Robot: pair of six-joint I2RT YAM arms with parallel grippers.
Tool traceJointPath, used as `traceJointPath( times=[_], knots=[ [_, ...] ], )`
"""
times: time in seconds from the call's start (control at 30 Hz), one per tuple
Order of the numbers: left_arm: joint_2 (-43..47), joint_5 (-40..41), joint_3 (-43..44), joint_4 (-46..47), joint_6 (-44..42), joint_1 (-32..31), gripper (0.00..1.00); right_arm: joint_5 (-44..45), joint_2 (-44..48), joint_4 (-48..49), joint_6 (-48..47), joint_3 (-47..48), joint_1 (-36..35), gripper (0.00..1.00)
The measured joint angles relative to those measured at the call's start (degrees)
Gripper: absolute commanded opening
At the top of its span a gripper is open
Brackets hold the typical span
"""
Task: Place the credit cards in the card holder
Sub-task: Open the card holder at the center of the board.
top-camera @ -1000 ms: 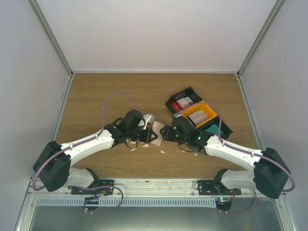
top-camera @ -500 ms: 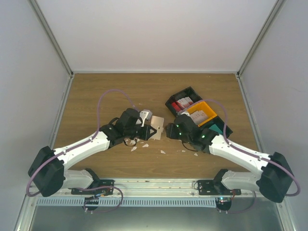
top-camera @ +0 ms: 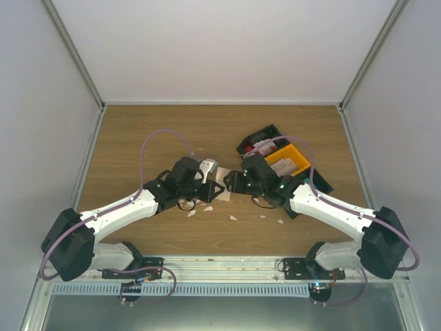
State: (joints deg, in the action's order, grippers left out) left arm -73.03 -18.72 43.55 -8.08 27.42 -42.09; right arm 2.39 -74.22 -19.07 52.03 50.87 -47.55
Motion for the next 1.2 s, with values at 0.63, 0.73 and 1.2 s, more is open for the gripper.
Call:
traceJointPath(
  times=[0.63, 0.73, 1.2],
  knots=[
    [1.64, 5.79, -0.72, -0.15, 0.04, 1.9, 0.0, 5.73, -0.5, -7.43, 0.07, -3.82, 0.11, 0.59],
    [1.95, 6.14, -0.72, -0.15, 0.07, 2.01, 0.0, 5.33, -0.35, -7.32, -1.03, -3.82, 0.11, 0.63],
    [2.71, 4.39, -0.72, -0.11, 0.02, 2.03, 0.0, -3.8, 6.69, 6.78, -3.13, -7.06, 1.66, 0.36]
  ],
)
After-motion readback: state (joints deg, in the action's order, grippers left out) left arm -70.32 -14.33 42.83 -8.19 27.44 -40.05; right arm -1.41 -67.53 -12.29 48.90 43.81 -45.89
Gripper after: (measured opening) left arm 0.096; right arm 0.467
